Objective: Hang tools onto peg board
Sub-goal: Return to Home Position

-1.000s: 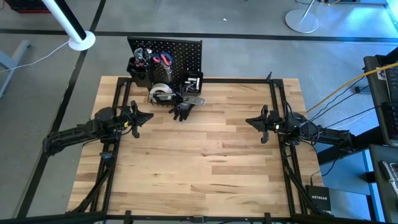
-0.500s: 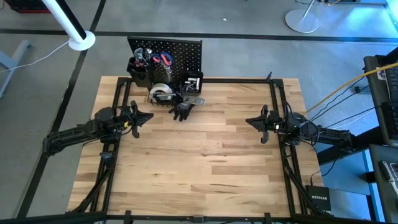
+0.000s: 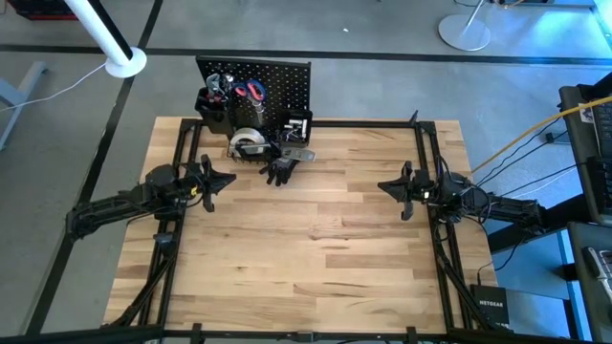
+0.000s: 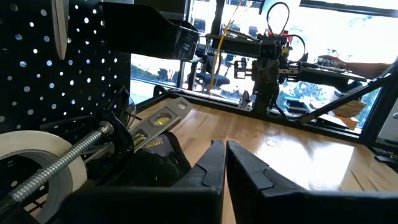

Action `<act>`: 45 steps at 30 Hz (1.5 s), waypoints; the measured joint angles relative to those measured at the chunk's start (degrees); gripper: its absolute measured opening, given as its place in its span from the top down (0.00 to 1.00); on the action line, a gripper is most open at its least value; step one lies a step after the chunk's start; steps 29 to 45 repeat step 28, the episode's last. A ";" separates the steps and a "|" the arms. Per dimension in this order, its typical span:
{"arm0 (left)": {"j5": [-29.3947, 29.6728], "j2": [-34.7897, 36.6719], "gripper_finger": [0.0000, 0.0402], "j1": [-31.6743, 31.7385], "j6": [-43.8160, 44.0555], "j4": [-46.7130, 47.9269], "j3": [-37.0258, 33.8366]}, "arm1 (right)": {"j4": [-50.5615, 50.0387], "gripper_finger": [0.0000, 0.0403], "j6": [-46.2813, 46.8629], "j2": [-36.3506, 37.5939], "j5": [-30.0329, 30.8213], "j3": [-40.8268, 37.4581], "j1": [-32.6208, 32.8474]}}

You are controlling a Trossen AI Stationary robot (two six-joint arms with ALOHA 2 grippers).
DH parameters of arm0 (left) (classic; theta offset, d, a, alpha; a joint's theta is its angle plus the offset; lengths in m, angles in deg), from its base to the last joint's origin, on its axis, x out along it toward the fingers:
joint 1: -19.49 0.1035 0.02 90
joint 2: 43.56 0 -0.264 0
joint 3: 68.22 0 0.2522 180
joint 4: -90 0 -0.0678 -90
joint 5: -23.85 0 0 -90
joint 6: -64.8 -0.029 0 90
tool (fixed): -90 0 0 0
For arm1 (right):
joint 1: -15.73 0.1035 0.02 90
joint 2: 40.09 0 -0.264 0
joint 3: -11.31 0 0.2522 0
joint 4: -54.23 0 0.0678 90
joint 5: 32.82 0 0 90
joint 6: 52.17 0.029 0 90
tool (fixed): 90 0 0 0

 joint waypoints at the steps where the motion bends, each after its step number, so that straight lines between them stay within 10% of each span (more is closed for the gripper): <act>1: 0.00 0.00 0.99 -0.01 0.00 0.00 0.00 | 0.00 0.99 0.00 -0.02 0.00 0.00 0.00; 45: 0.00 0.00 0.98 0.01 0.01 0.00 0.00 | 0.00 0.99 0.00 -0.02 0.02 0.00 0.00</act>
